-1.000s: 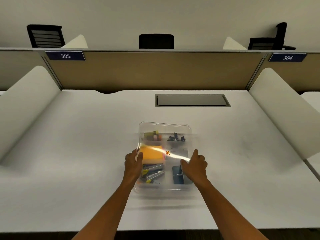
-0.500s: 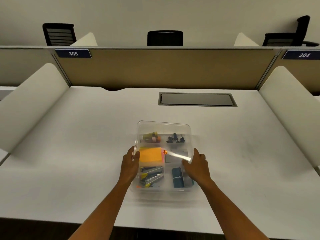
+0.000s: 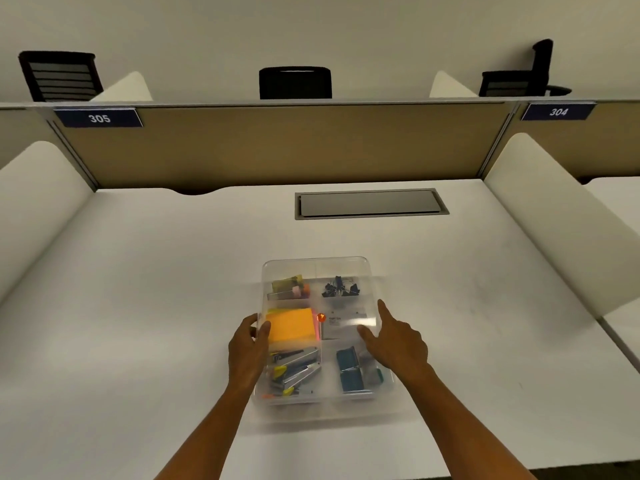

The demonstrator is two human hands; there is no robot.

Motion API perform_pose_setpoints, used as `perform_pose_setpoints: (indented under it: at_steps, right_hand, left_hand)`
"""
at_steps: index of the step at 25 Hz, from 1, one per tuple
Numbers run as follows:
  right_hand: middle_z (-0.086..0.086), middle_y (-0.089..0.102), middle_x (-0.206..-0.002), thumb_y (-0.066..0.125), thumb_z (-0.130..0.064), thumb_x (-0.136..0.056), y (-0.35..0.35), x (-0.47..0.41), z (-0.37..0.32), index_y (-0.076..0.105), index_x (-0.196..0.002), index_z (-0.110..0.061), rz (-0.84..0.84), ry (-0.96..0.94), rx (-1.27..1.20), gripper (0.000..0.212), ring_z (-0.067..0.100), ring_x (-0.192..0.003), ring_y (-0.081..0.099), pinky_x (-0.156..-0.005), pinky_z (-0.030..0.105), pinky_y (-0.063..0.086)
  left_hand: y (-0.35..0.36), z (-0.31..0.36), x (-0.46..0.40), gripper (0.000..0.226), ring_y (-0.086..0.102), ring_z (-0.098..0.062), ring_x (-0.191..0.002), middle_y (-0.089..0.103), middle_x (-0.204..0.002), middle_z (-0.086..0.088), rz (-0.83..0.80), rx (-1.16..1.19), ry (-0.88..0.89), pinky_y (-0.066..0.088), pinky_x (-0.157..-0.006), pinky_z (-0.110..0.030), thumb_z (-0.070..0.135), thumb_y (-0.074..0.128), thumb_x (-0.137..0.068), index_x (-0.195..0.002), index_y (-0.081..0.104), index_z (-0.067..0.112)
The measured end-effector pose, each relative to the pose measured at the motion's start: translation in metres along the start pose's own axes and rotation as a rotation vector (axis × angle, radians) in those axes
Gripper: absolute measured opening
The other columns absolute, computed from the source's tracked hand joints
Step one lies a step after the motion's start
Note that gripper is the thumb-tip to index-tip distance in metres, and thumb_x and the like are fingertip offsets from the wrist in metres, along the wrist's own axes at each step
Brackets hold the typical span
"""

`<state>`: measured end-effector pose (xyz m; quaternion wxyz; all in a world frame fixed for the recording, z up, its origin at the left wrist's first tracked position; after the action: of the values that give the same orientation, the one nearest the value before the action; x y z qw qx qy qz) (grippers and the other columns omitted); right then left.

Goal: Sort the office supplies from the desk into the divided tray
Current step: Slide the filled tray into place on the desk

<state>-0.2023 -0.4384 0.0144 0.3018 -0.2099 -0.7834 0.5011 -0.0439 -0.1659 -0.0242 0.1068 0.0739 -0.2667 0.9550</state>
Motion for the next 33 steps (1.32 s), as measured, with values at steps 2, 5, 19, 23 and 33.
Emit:
perform_pose_setpoints:
  at_steps: [2,5,19,23,33]
  right_hand:
    - [-0.002,0.066,-0.118,0.035,-0.073,-0.089,-0.005,0.000,-0.003,0.010,-0.155,-0.033,0.010,-0.016,0.072,0.081,0.015,-0.092,0.068,-0.080,0.030,0.056]
    - [-0.001,0.062,-0.126,0.036,-0.073,-0.089,-0.006,-0.001,-0.010,0.015,-0.154,-0.032,0.026,-0.029,0.105,0.080,0.020,-0.104,0.066,-0.087,0.035,0.056]
    - [0.004,0.055,-0.139,0.041,-0.062,-0.094,0.002,-0.016,-0.010,0.016,-0.155,-0.030,-0.078,0.020,0.034,0.073,0.028,-0.121,0.060,-0.096,0.042,0.050]
    - [0.007,0.053,-0.142,0.050,-0.052,-0.096,0.004,-0.013,-0.003,0.017,-0.155,-0.027,-0.118,0.017,-0.136,0.073,0.030,-0.124,0.057,-0.102,0.043,0.047]
    - [0.015,0.072,-0.094,0.071,-0.022,-0.089,0.031,0.054,0.062,0.062,-0.112,-0.011,-0.375,0.207,-0.840,0.027,0.027,-0.082,0.072,-0.072,0.034,0.062]
  left_hand:
    - [0.000,0.003,-0.001,0.042,0.058,-0.025,-0.098,0.062,-0.117,-0.014,0.003,-0.043,0.018,0.053,-0.087,-0.043,0.036,0.051,-0.097,-0.134,0.048,0.017]
    - [-0.002,0.006,-0.002,0.045,0.060,-0.027,-0.103,0.061,-0.119,-0.012,0.035,-0.139,0.061,0.052,-0.088,-0.043,0.038,0.051,-0.096,-0.135,0.049,0.016]
    - [-0.007,0.027,-0.009,0.042,0.060,-0.026,-0.105,0.057,-0.120,-0.008,0.095,-0.254,0.104,0.052,-0.084,-0.038,0.028,0.053,-0.097,-0.137,0.049,0.017]
    - [-0.010,0.020,-0.008,0.044,0.060,-0.025,-0.106,0.059,-0.120,-0.006,0.029,-0.241,0.071,0.051,-0.089,-0.041,0.031,0.055,-0.096,-0.137,0.047,0.019]
    - [-0.025,-0.042,0.068,0.025,0.067,-0.028,-0.088,0.066,-0.098,-0.011,-0.221,0.285,-0.182,0.059,-0.068,-0.034,0.017,0.069,-0.087,-0.111,0.062,0.018]
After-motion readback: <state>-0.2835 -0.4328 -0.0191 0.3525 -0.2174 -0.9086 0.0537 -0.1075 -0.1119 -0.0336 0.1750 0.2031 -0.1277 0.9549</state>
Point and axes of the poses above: each hand's wrist, its own x-axis away from the middle knuckle, its own y-axis out of the palm, z = x × y, the point moved 8 cm from there along -x, towards the middle knuckle
